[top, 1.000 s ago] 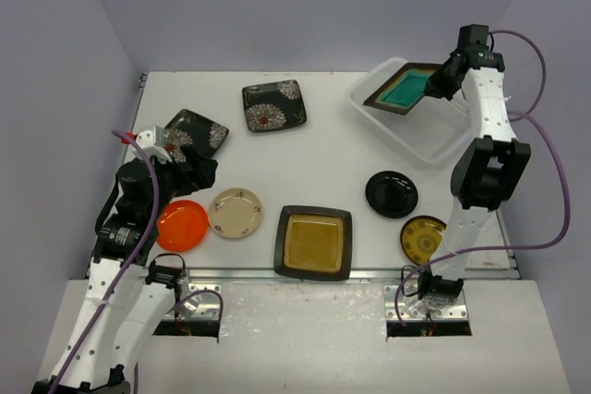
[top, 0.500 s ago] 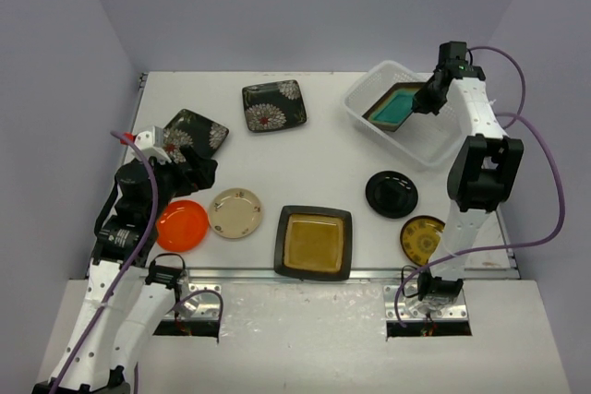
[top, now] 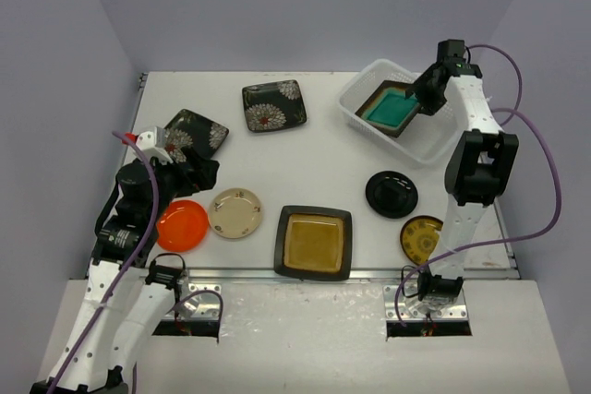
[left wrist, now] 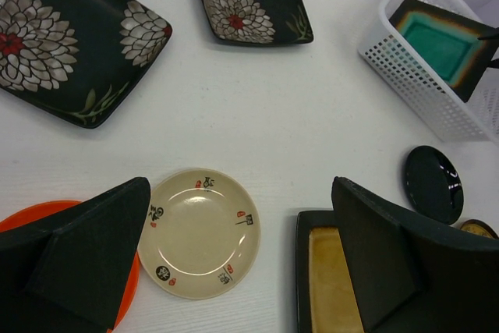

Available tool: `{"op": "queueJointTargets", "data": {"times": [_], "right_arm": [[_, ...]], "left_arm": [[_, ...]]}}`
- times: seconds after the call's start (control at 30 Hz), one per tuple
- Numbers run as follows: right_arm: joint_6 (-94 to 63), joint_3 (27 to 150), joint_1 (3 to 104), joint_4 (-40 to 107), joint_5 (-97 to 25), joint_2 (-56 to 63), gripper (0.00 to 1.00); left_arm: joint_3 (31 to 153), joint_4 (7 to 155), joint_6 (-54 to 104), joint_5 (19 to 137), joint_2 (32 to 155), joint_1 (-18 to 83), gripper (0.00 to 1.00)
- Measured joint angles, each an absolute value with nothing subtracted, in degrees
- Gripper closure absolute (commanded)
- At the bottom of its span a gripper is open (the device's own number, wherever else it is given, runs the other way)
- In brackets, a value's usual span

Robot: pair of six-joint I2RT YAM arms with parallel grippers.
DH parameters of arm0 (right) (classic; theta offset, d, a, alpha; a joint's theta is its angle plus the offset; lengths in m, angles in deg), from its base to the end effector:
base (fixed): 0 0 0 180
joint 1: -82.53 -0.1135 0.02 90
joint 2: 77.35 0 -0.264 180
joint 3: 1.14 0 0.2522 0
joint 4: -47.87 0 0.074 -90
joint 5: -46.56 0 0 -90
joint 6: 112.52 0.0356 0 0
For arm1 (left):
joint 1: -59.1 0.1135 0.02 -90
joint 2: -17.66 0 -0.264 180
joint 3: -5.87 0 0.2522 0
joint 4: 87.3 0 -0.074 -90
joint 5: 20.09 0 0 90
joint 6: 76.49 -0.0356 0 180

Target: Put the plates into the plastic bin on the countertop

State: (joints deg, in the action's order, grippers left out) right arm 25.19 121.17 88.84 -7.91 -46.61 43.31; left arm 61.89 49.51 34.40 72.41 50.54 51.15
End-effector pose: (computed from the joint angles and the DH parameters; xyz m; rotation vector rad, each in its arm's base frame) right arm 0.4678 -0.0537 0.2591 1.1682 2.2420 0.2238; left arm 0.1316 -0.0200 0.3184 -0.1890 1.9296 -0.3787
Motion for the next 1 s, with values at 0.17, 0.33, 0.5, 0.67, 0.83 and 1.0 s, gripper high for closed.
{"op": "queueJointTargets", "data": {"times": [0.17,0.33,0.5,0.67,0.83,1.0], "right_arm": [[23.9,121.4,88.9,-7.5,-46.5,44.3,0.01],[21.3,118.6,88.7,-5.1,-45.5,41.0,0.01],[16.8,110.4,88.1,-1.4,-44.0,32.3,0.01],[4.6,109.7,86.0,2.4,-40.7,27.2,0.01],[-6.9,120.0,84.0,-0.5,-37.3,28.1,0.01],[-15.1,122.2,84.2,-3.5,-35.7,26.0,0.01]], "left_arm": [[61.9,49.6,34.4,72.5,50.6,50.9,0.0],[61.9,49.6,34.4,72.5,50.8,50.8,0.0],[61.9,49.6,34.4,72.5,50.8,50.8,0.0],[61.9,49.6,34.4,72.6,51.2,50.8,0.0],[61.9,49.6,34.4,72.7,51.9,50.8,0.0],[61.9,49.6,34.4,72.7,52.2,50.8,0.0]]}}
